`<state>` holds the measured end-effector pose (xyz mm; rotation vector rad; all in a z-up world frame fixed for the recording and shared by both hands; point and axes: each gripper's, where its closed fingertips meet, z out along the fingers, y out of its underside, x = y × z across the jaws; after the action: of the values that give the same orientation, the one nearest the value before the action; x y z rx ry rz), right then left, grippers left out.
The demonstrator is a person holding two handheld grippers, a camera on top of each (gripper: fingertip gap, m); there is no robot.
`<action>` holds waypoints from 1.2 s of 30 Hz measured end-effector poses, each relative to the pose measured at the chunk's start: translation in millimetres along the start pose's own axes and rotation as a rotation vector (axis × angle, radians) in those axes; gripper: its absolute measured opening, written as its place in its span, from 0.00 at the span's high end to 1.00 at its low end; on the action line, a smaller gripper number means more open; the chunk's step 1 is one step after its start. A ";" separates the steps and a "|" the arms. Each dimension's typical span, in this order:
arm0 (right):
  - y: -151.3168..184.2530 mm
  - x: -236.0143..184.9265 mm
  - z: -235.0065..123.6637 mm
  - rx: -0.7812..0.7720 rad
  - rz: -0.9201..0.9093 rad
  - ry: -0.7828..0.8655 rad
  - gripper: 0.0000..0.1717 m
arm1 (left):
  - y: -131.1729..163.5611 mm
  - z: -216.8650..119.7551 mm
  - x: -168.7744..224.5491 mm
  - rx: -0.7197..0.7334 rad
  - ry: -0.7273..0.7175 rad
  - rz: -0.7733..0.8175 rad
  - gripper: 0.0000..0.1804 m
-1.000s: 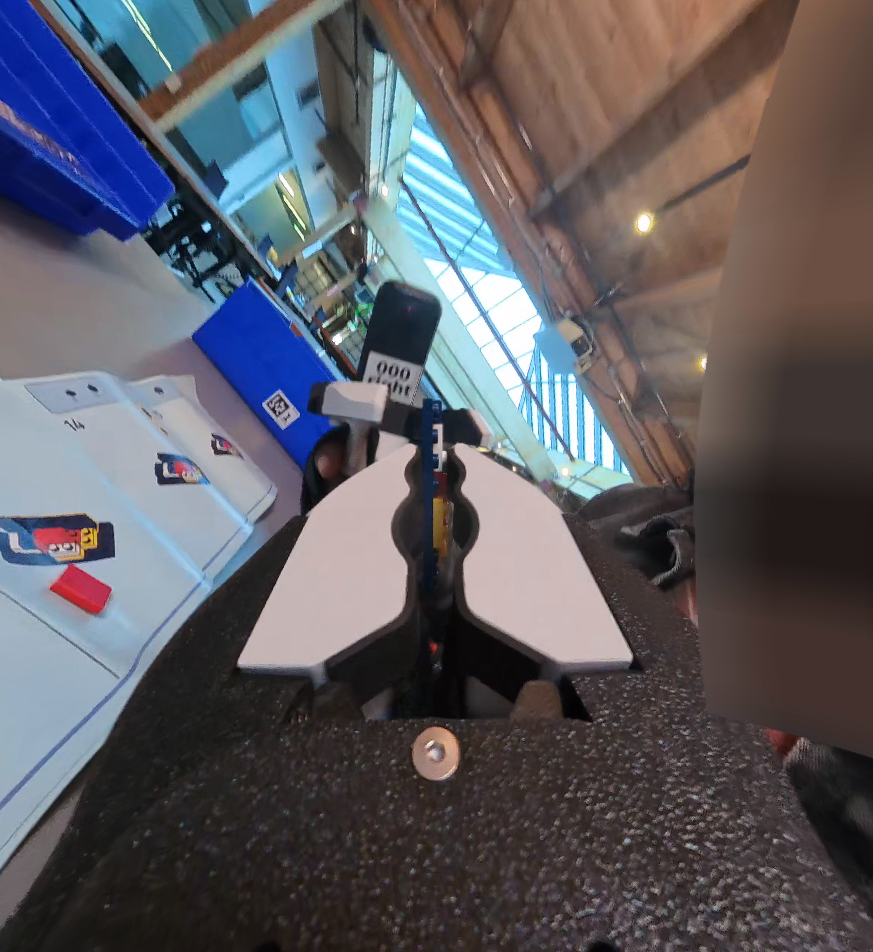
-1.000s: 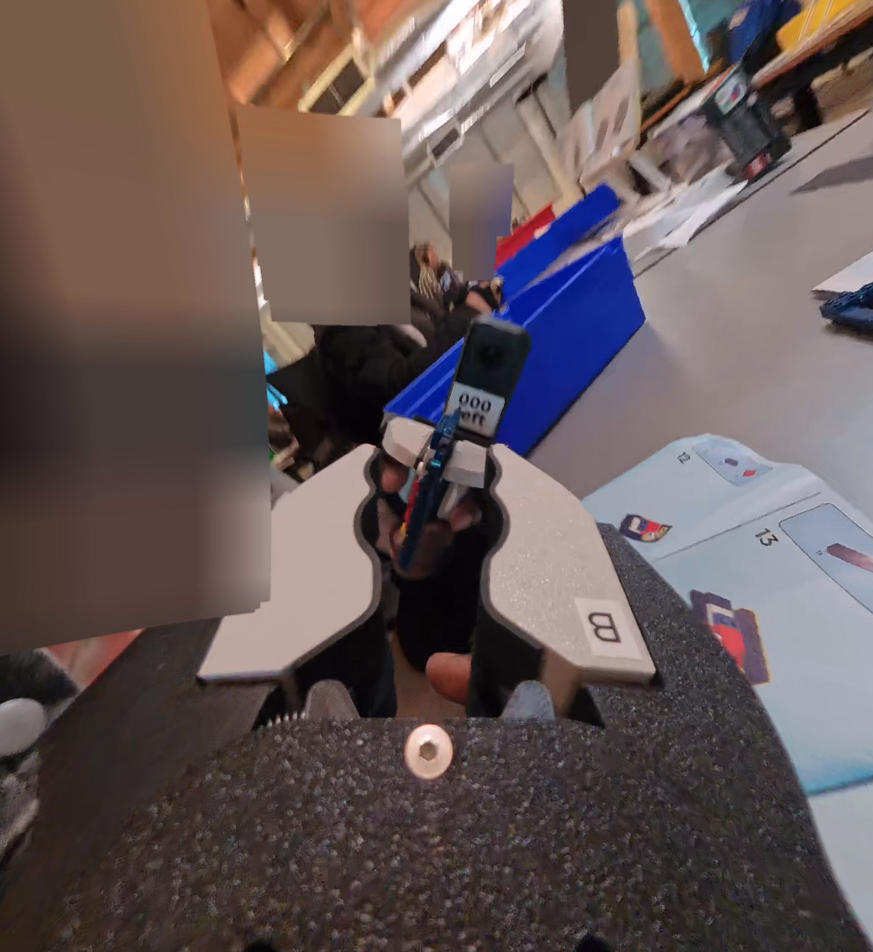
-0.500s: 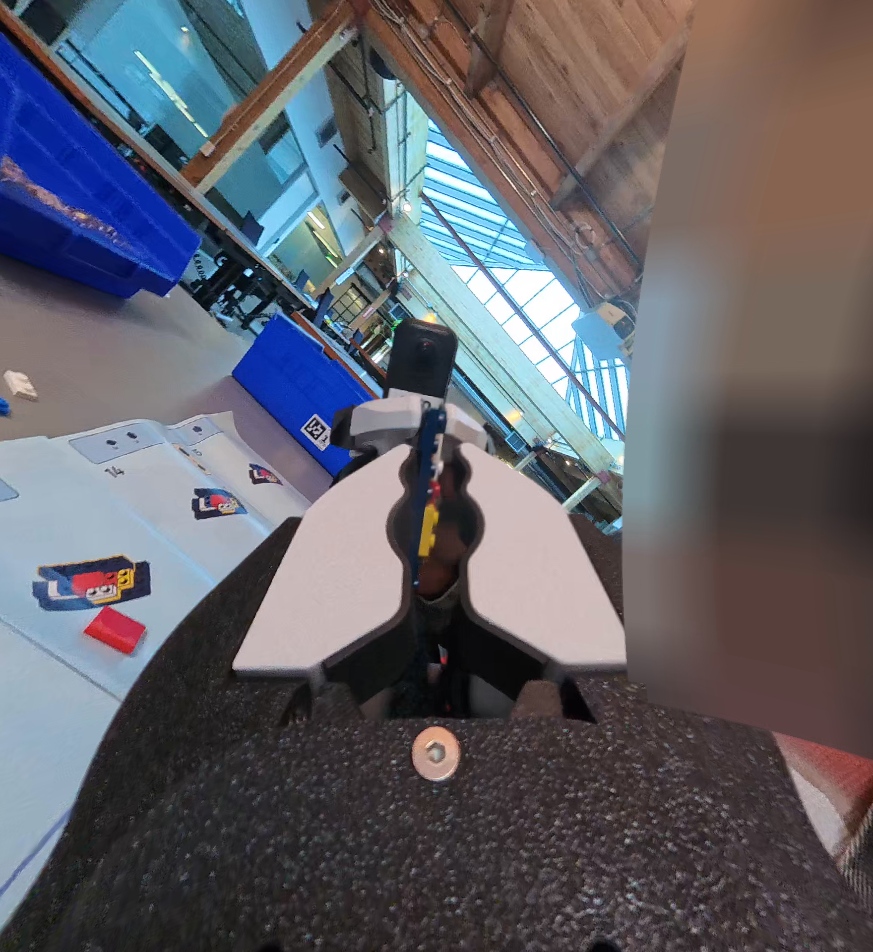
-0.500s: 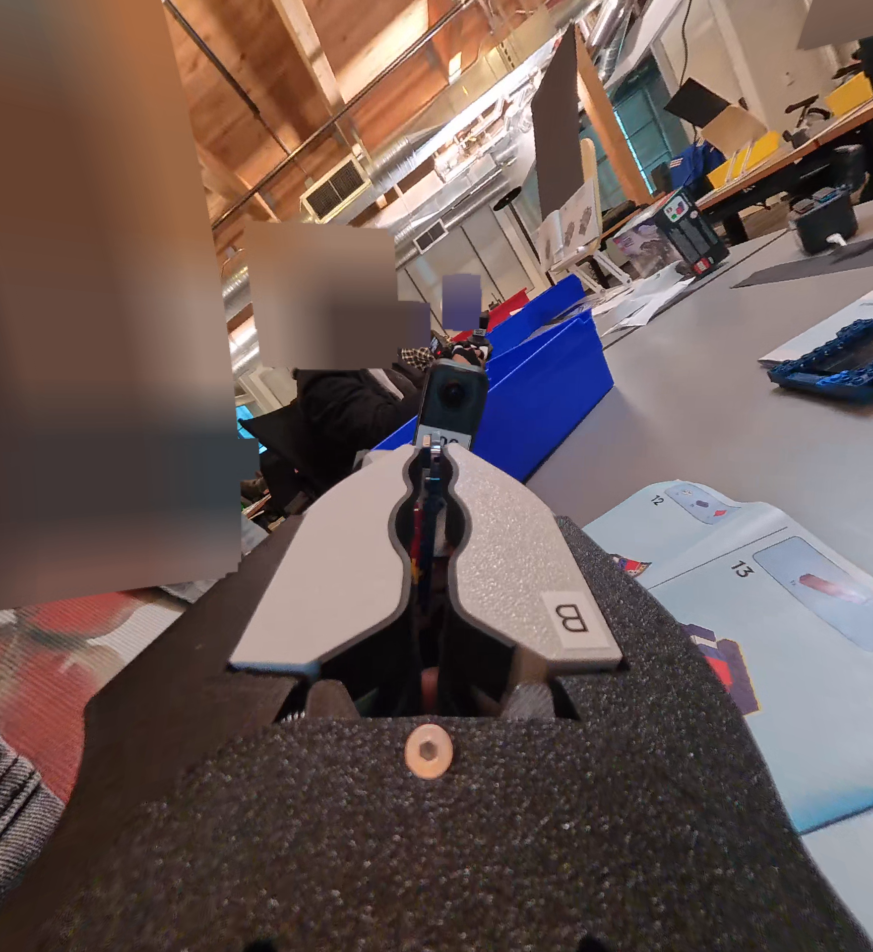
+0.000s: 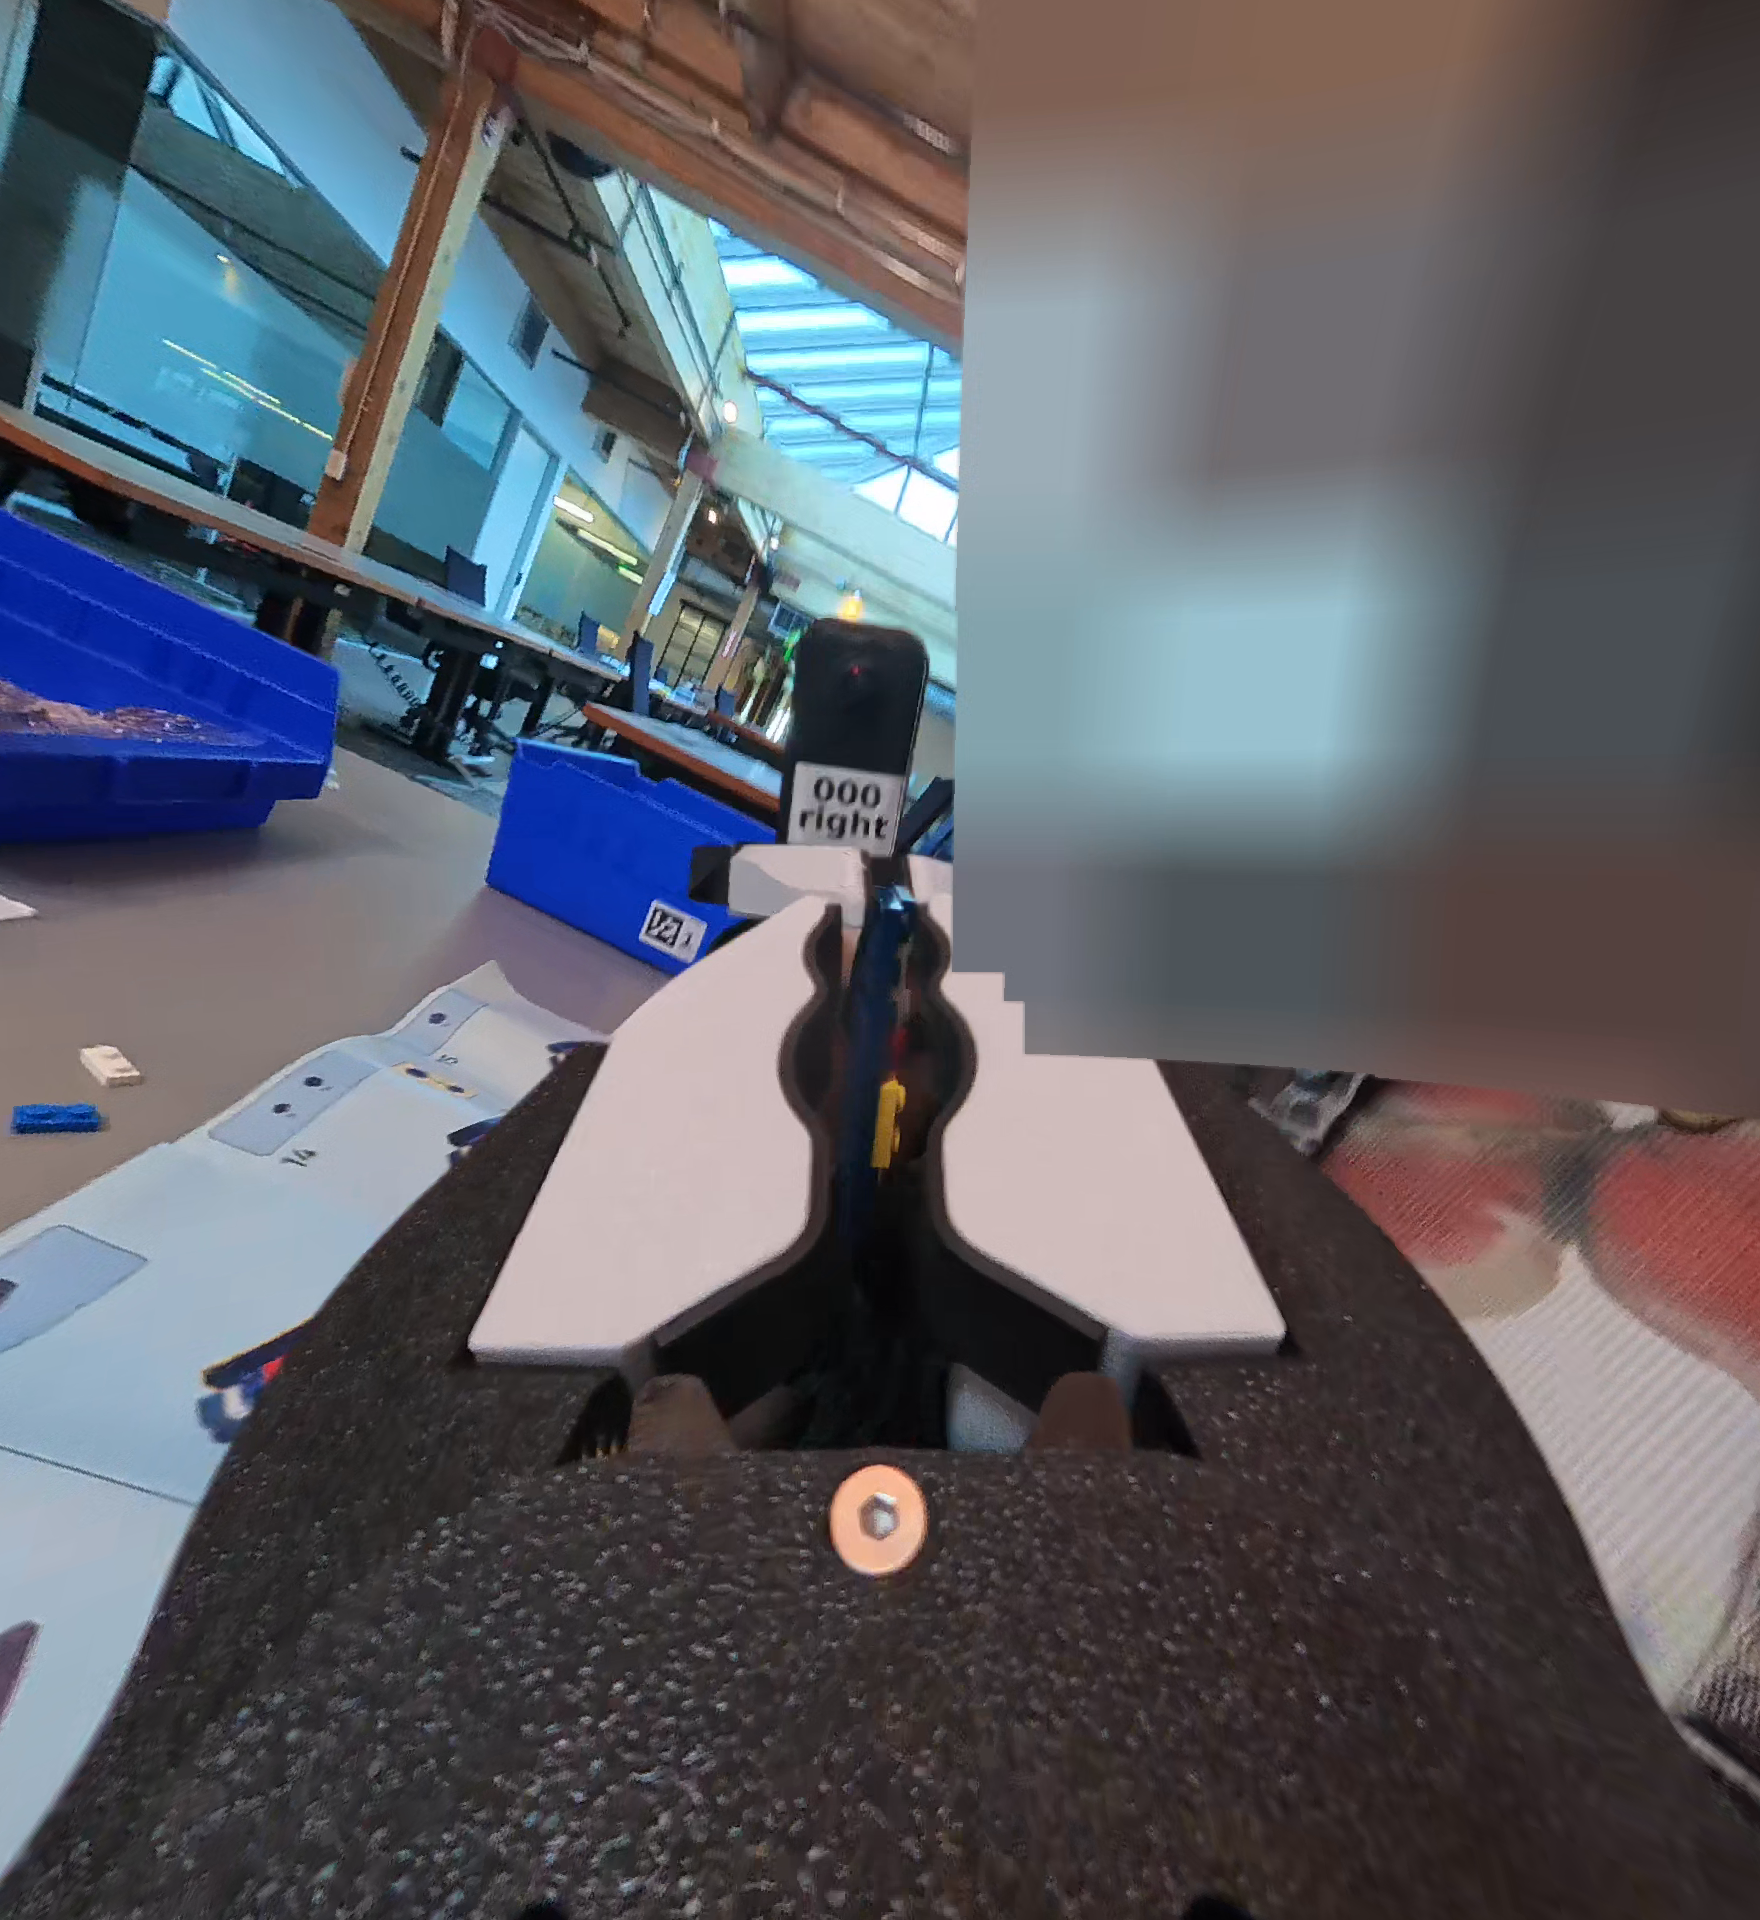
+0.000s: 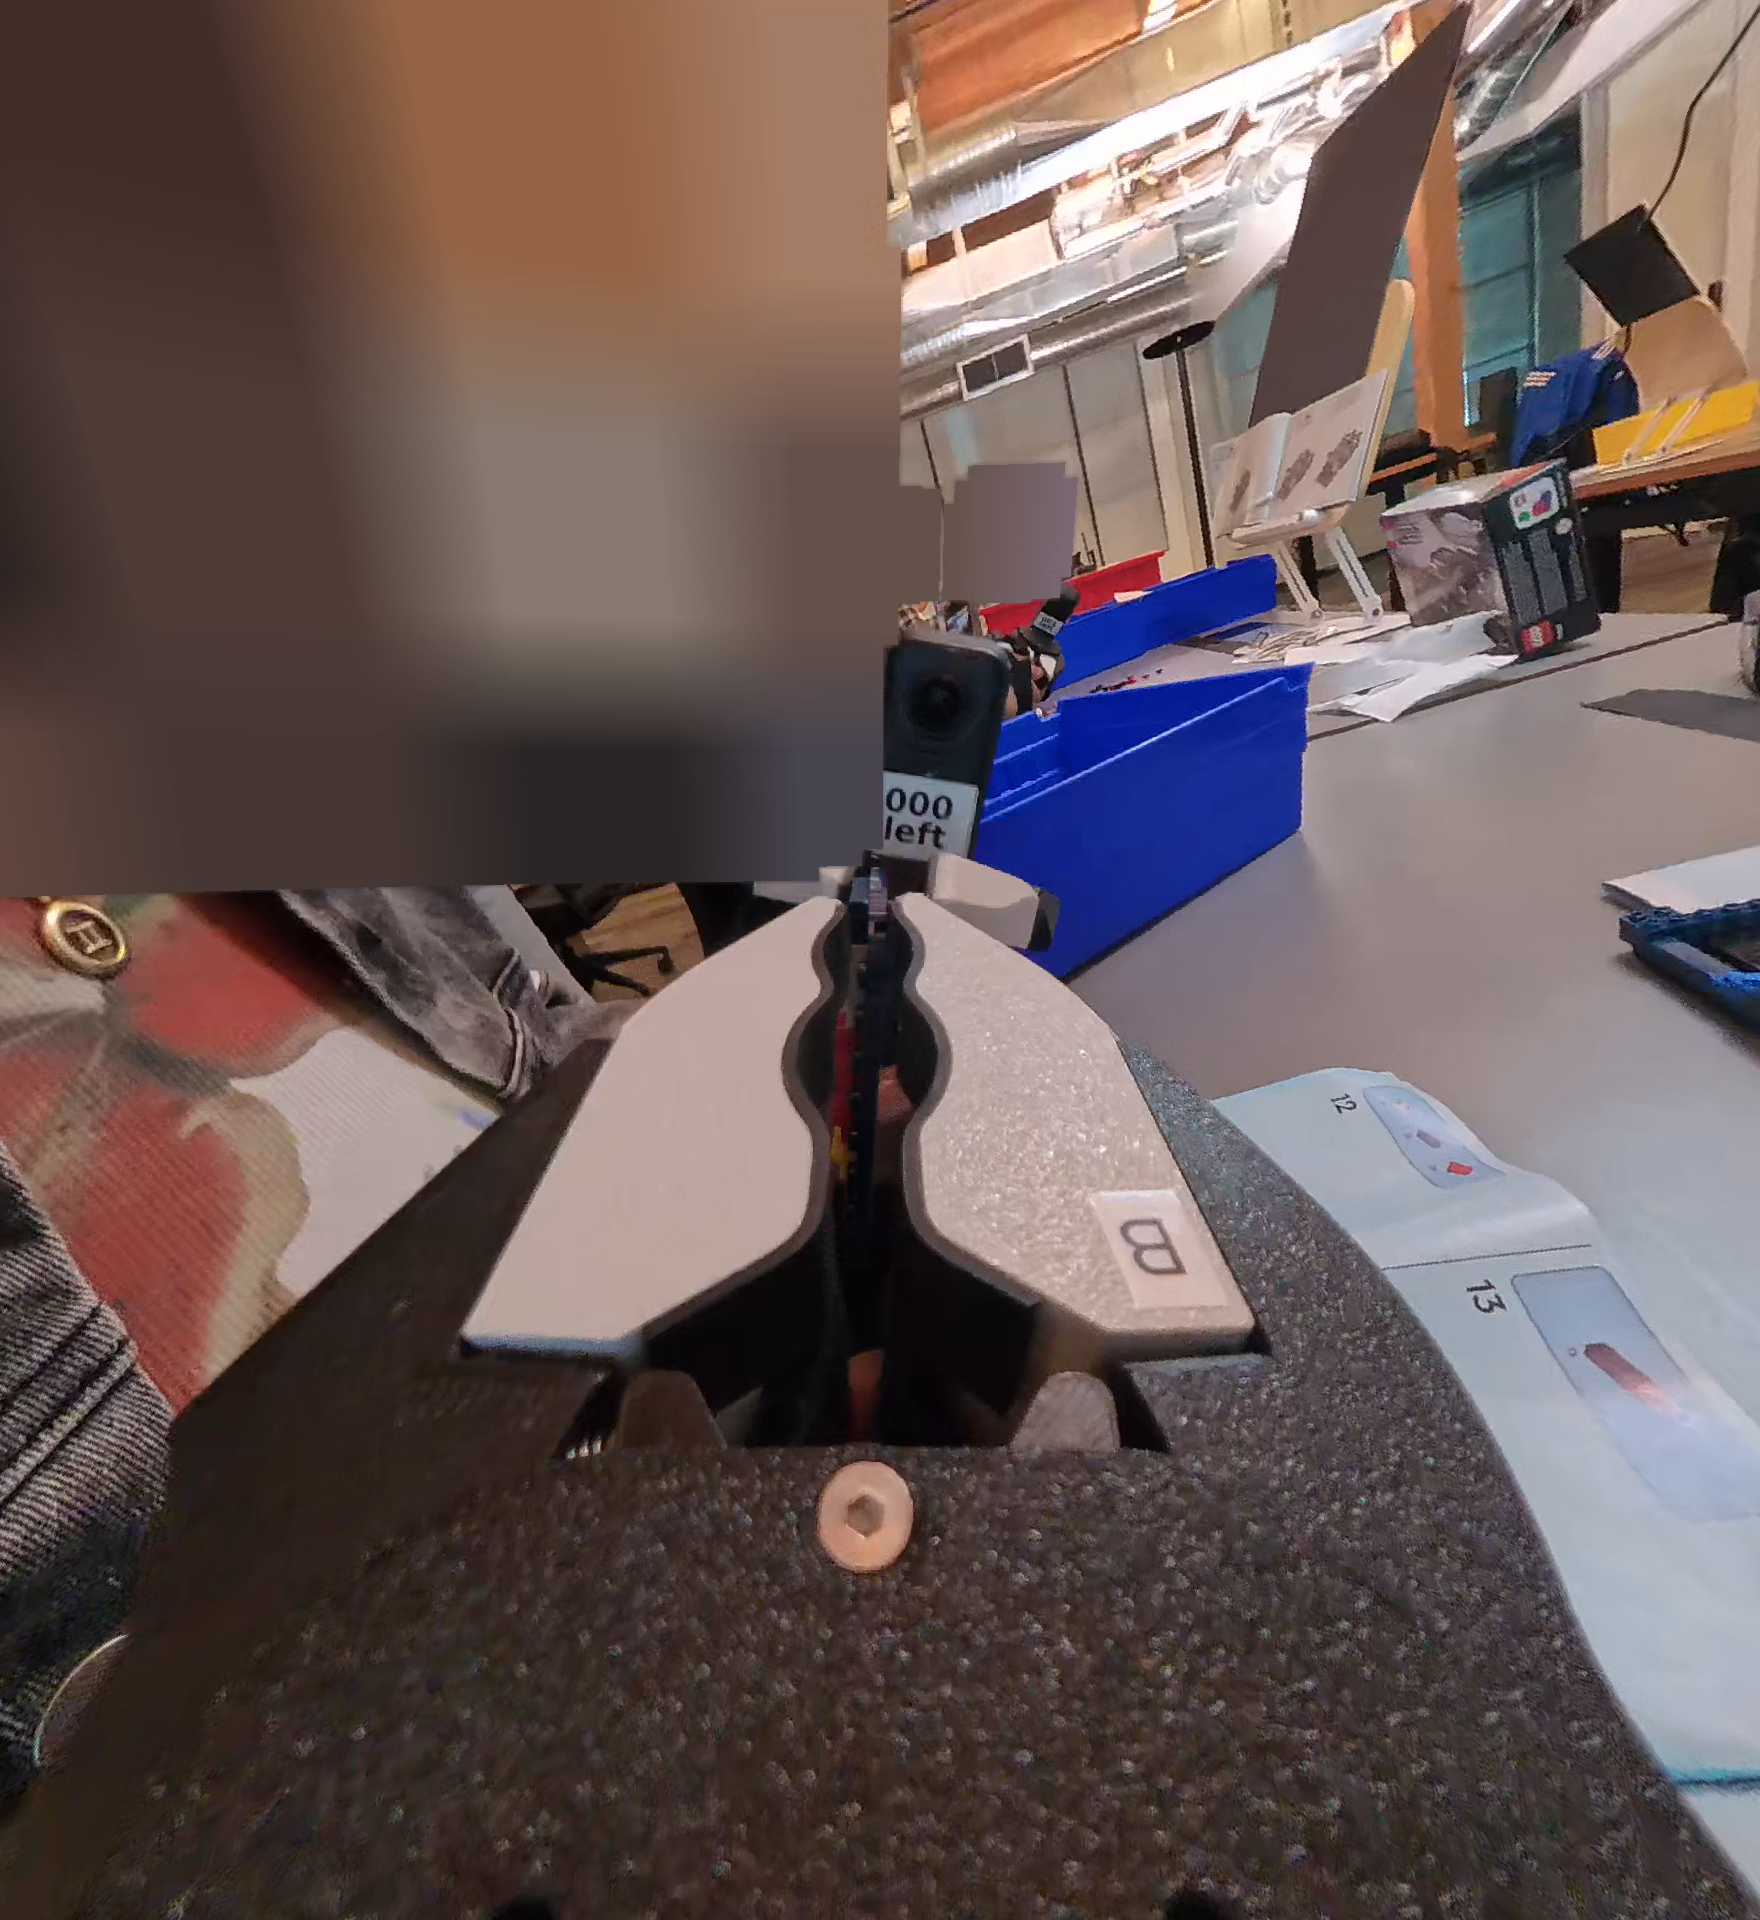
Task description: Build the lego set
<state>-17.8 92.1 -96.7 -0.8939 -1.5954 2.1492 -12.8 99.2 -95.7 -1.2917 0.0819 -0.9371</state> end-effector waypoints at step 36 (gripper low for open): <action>9.9 -34.9 -4.2 -0.093 -0.388 -0.096 0.96 | 19.8 -0.2 33.4 -0.218 0.135 0.289 0.97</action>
<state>12.3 71.5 -96.5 -0.4611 -1.7580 1.8823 19.4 77.6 -97.8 -1.3716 0.4747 -0.7798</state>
